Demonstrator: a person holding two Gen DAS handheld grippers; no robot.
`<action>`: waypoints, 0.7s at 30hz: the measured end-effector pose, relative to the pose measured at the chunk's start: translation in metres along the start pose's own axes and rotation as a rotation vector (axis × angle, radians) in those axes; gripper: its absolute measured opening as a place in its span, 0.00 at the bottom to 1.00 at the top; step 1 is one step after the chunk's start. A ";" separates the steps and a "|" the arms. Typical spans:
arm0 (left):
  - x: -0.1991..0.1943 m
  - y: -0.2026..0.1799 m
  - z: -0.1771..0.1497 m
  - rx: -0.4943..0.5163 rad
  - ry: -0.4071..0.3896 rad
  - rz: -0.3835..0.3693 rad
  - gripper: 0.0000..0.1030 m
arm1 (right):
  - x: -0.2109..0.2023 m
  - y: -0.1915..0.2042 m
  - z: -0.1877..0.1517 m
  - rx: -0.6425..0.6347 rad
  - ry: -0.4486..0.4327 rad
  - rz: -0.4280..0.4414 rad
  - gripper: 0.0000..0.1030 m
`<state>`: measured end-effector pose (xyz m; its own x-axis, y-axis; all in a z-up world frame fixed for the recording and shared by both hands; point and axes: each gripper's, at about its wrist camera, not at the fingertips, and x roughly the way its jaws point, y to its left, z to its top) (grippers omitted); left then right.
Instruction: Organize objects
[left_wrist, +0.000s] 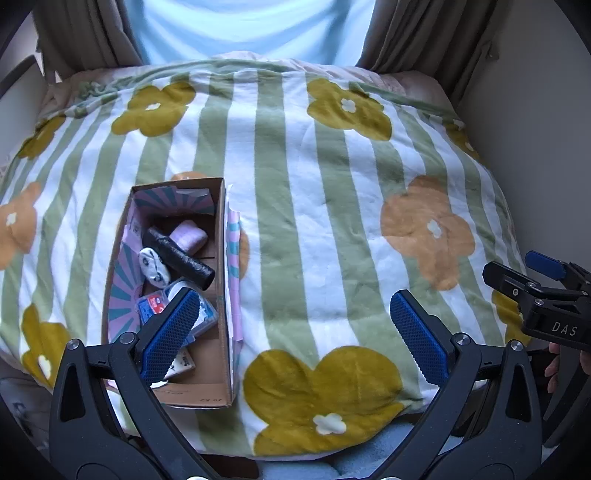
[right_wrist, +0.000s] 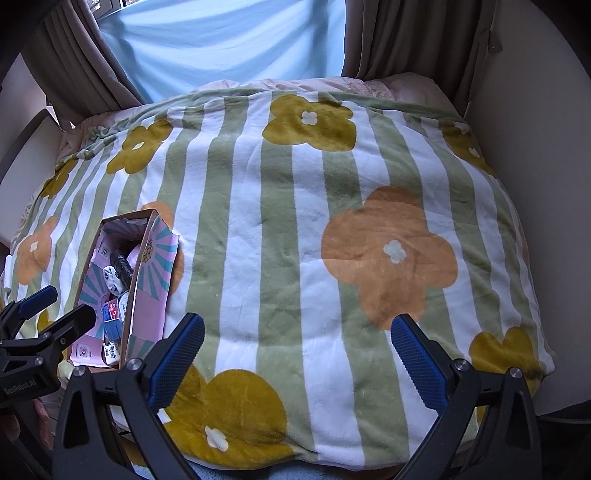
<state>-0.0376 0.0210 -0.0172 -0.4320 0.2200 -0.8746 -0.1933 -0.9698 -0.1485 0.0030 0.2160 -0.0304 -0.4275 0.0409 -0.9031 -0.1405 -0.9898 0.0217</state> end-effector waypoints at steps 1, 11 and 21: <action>0.000 0.000 0.000 -0.002 0.000 0.000 1.00 | 0.000 0.000 0.001 -0.001 0.000 0.000 0.98; 0.002 0.001 0.001 -0.006 0.000 0.011 1.00 | 0.000 -0.001 0.004 0.002 -0.001 0.001 0.98; 0.002 0.000 0.001 -0.007 -0.003 0.015 1.00 | 0.001 -0.004 0.009 0.003 -0.001 0.007 0.98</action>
<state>-0.0396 0.0216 -0.0179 -0.4371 0.2053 -0.8757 -0.1805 -0.9738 -0.1383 -0.0050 0.2212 -0.0278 -0.4294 0.0339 -0.9025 -0.1398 -0.9897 0.0293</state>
